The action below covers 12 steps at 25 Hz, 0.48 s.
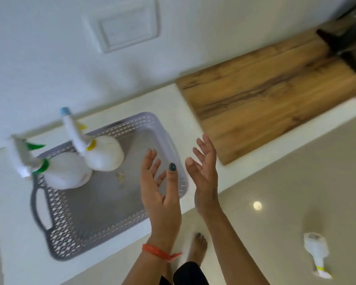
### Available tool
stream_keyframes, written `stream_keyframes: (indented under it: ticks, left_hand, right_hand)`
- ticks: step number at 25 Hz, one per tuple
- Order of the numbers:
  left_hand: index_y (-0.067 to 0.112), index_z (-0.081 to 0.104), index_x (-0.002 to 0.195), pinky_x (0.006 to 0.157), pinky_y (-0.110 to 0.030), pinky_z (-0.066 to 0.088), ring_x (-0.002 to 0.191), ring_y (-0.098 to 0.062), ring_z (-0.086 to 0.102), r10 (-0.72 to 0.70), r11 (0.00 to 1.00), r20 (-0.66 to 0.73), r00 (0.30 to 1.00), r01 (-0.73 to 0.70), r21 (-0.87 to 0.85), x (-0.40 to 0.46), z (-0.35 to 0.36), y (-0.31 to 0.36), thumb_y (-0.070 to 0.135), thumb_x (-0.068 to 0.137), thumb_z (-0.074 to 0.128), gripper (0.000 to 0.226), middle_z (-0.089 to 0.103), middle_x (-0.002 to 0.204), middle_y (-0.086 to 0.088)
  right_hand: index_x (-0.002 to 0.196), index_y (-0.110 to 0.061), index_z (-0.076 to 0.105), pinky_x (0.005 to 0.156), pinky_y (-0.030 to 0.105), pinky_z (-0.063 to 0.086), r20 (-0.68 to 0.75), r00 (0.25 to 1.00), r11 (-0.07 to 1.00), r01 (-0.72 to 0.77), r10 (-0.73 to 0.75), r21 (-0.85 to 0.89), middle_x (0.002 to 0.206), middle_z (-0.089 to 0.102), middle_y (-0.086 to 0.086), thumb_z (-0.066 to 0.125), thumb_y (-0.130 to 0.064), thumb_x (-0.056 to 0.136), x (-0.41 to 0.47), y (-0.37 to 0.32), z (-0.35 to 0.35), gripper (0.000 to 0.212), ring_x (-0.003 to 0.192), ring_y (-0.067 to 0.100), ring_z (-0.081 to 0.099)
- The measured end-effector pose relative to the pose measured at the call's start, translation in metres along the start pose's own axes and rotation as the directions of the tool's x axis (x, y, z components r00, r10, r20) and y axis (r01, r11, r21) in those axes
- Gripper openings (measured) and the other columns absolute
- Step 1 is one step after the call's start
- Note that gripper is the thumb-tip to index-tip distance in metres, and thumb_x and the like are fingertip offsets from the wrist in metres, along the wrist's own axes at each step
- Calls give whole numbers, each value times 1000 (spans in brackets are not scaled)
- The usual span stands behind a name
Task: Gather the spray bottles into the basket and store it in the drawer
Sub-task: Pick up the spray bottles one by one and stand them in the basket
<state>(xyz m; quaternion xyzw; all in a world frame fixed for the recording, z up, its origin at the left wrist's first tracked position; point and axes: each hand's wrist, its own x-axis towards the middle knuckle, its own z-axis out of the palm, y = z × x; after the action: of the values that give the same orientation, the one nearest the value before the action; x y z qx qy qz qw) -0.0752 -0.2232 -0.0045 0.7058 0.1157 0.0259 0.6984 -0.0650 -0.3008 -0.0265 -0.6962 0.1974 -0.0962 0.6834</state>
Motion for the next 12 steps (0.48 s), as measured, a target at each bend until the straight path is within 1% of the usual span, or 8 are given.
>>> stream_keyframes:
  ticks: [1,2,4,6,7,9,11,12]
  left_hand:
    - [44,37,127,96,-14,43,127,-4,47,-2,1000,80,997,2,4,-3,19,3,51,80,52,49,45,141,12]
    - [45,36,128,95,-11,42,129,-6,45,-8,1000,153,988,5,16,-8,40,4,50,81,53,50,42,144,12]
    - [42,33,134,85,0,39,131,-8,43,-29,998,285,958,10,69,-27,85,1,49,85,53,54,38,147,13]
    - [35,32,140,77,5,38,131,-11,43,-70,991,388,919,21,129,-56,126,-7,52,84,52,62,37,149,12]
    - [31,32,142,77,5,38,131,-12,43,-95,987,437,894,28,156,-74,145,-11,53,80,50,67,38,148,10]
    - [30,32,142,84,-4,40,130,-13,45,-141,982,536,833,48,184,-119,186,-27,53,80,49,69,40,147,8]
    - [31,32,142,90,-15,41,129,-14,46,-179,974,612,770,51,221,-166,224,-45,50,85,52,63,40,147,7]
    - [31,32,142,91,-17,41,129,-14,46,-205,966,644,737,47,254,-191,242,-56,47,87,53,61,39,147,7]
  right_hand:
    - [132,-48,29,109,34,36,-54,999,1000,-4,5,14,150,35,-9,52,-79,66,-1,-4,-20,76,133,4,38]
    - [131,-49,28,109,34,36,-106,994,1000,-8,11,28,150,35,-10,53,-78,66,-2,-6,-42,75,134,5,38]
    - [130,-51,28,108,32,35,-220,975,998,-14,28,64,150,34,-11,55,-67,69,-8,-6,-94,68,134,5,37]
    - [128,-51,30,105,27,34,-321,946,995,-14,47,103,148,35,-13,52,-58,71,-19,1,-147,62,133,3,37]
    - [129,-51,31,104,25,34,-375,925,991,-17,66,133,148,35,-13,52,-56,72,-27,7,-175,61,133,2,37]
    - [133,-46,32,103,20,34,-489,864,981,-24,118,194,148,36,-10,54,-54,73,-49,24,-237,64,133,1,37]
    - [138,-38,33,91,9,40,-584,793,967,-26,173,252,147,38,-7,58,-45,76,-71,44,-295,67,126,-11,40]
    - [140,-33,34,85,6,42,-628,750,958,-25,208,287,146,39,-5,58,-39,78,-84,56,-323,67,119,-17,42]
